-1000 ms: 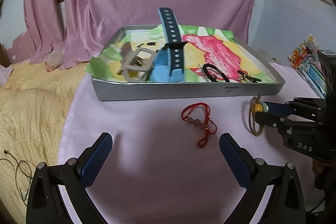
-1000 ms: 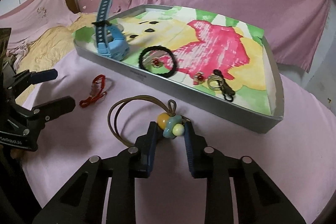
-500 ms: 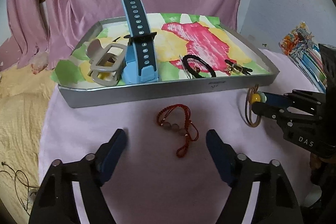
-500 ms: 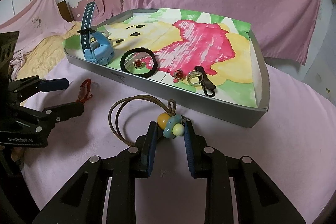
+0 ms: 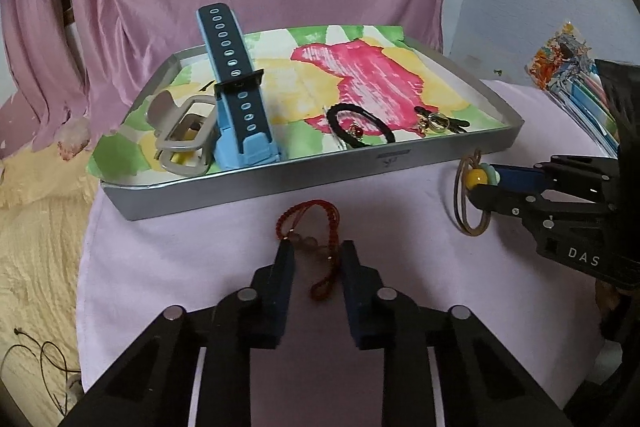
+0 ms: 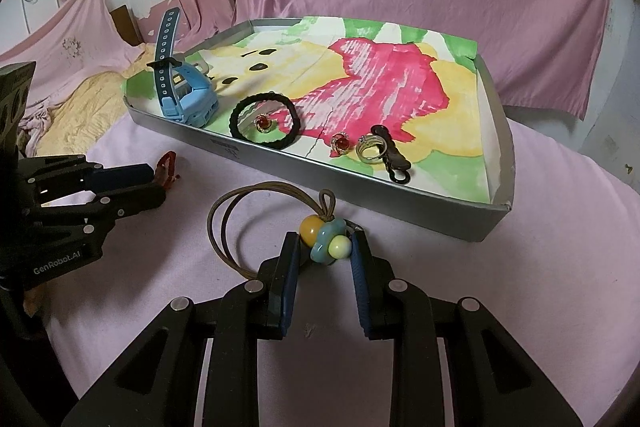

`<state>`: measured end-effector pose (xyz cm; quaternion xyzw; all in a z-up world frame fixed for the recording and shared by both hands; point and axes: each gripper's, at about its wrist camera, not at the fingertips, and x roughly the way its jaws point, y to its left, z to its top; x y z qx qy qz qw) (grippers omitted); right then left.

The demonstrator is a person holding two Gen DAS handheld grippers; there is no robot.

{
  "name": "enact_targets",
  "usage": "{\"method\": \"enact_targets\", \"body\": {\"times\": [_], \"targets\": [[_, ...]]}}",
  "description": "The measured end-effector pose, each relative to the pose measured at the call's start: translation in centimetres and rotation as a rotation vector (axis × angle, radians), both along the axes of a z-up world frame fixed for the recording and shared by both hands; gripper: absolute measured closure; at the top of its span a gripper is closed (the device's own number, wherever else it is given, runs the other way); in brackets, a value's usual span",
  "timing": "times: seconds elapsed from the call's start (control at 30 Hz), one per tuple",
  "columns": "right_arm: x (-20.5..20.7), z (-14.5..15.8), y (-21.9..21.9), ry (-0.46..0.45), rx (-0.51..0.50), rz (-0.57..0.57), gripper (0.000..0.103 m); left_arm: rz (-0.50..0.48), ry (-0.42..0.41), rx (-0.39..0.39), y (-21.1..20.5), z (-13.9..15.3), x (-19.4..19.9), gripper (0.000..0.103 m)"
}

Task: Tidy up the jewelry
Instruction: 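Grasp the red beaded string with the left tool while the right tool grasps the brown beaded cord, then carry the red string with the left tool while the right tool carries the brown cord to the tray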

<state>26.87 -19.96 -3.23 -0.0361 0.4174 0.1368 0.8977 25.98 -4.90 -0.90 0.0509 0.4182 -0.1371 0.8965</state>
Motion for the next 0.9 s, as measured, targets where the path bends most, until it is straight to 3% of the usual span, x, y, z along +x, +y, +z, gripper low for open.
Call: {"method": "enact_targets", "body": {"times": [0.07,0.23,0.4,0.9], "targets": [[0.0,0.0,-0.1,0.0,0.001,0.0,0.08,-0.005,-0.002,0.003,0.0,0.0,-0.1,0.094],[0.0,0.0,-0.1,0.002,0.012,0.001,0.08,-0.017,-0.013,0.016,-0.1,0.1,-0.6,0.095],[0.0,0.0,-0.3,0.003,0.026,0.008,0.08,-0.011,-0.017,-0.04,0.4,0.1,-0.6,0.095],[-1.8,1.3,-1.1,-0.066,0.089,-0.012,0.081,-0.02,-0.167,-0.151,0.6,2.9,-1.9,0.095]]}}
